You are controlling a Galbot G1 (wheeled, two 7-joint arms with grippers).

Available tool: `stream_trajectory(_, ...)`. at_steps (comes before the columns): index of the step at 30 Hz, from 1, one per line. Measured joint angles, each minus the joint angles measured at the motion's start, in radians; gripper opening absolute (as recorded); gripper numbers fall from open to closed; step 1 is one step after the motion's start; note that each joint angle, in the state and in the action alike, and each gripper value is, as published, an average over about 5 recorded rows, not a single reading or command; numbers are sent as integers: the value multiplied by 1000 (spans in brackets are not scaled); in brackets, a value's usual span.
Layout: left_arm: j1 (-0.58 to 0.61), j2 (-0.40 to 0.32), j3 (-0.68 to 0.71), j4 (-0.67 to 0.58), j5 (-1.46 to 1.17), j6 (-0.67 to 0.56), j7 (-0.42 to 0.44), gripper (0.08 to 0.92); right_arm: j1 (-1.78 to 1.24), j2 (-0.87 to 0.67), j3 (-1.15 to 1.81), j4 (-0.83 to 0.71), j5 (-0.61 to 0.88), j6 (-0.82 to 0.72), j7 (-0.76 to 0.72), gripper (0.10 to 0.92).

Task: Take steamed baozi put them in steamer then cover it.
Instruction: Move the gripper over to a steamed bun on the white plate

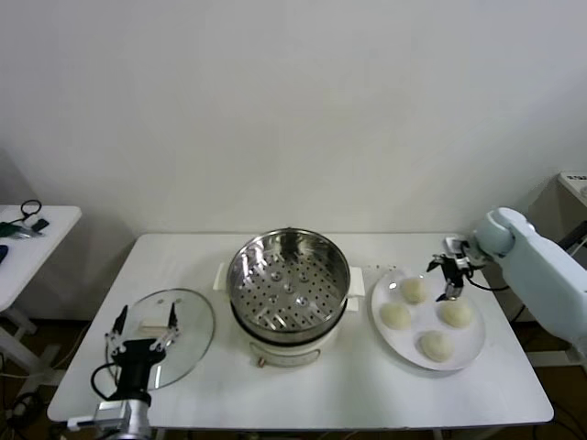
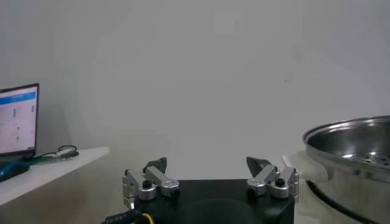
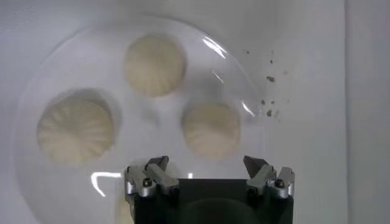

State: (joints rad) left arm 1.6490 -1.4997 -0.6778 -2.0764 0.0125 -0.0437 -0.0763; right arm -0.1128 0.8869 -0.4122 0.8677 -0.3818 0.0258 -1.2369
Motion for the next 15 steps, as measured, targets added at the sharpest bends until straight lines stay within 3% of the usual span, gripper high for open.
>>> stream_trajectory(15,-5,-5,-2,12,4,6,0,823,31,139,6,-189,-107,67,18,823)
